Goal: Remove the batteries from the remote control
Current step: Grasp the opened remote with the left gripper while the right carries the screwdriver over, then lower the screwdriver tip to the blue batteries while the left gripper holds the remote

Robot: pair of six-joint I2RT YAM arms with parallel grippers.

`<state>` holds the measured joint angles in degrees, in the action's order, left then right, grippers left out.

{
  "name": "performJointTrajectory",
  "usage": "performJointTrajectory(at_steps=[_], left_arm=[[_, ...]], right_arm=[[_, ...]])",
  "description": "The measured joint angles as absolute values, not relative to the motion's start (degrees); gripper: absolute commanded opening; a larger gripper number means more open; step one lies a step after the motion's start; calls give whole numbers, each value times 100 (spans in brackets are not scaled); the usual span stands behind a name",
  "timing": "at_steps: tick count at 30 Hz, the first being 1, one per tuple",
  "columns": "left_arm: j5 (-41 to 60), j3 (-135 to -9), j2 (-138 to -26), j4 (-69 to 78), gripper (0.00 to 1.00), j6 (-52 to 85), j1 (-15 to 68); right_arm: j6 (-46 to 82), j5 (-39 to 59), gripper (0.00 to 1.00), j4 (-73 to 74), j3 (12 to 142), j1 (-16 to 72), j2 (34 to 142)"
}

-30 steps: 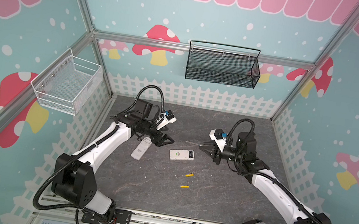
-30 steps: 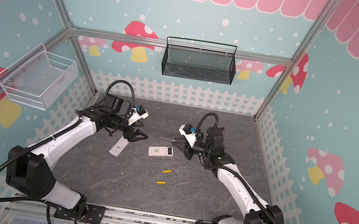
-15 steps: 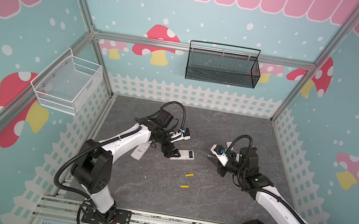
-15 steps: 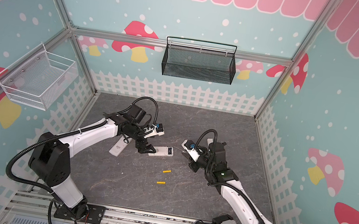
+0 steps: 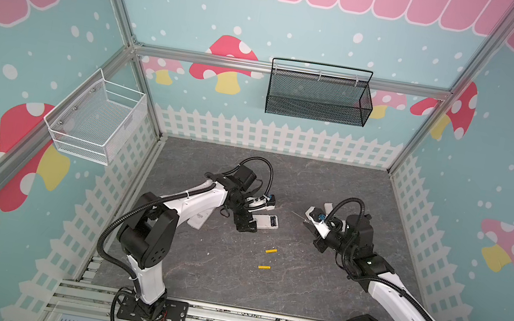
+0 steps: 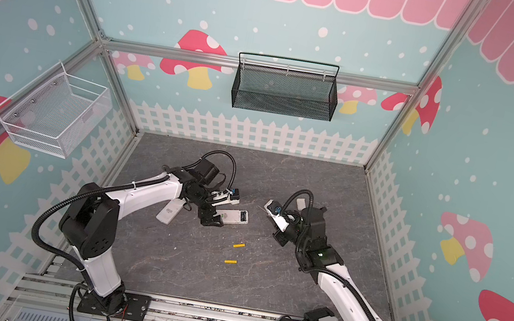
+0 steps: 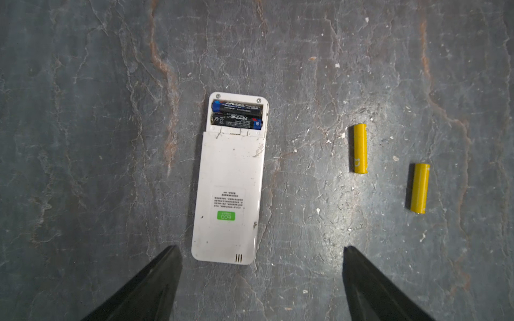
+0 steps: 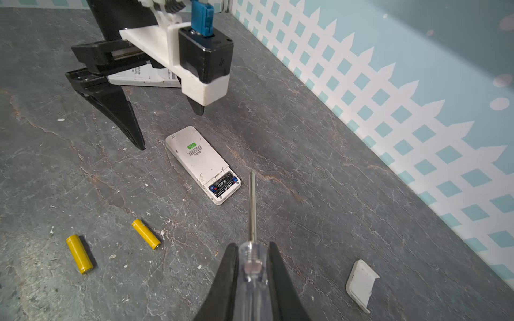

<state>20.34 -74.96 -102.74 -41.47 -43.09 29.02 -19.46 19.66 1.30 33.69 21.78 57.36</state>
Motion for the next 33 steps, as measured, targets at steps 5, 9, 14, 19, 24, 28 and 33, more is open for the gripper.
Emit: performJointTrajectory(at_steps=[5, 9, 14, 19, 24, 28, 33], left_arm=[[1990, -7568, -10514, -4158, 91, -4309, 2941], [1968, -7850, -10847, -4176, 92, -4311, 2971], [1887, -8340, -11351, -4158, 92, -4320, 2982], [1767, -8781, -11885, -4215, 91, -4377, 3037], [1702, -8816, -11979, -4366, 84, -4504, 3177], [1616, -8691, -11970, -4392, 69, -4659, 3238], [1562, -8224, -11734, -4294, 50, -4866, 3229]], right_arm=[[-1944, 1951, 0, 176, 3369, 2178, 5878], [-1942, 2005, 0, 141, 3369, 2178, 6038], [-1946, 2104, 0, 145, 3369, 2178, 6112], [-1949, 2185, 0, 132, 3369, 2178, 6250], [-1955, 2215, 0, 40, 3369, 2178, 6276], [-1994, 2276, 0, 3, 3369, 2178, 6283], [-2141, 2364, 0, -54, 3367, 2182, 6329]])
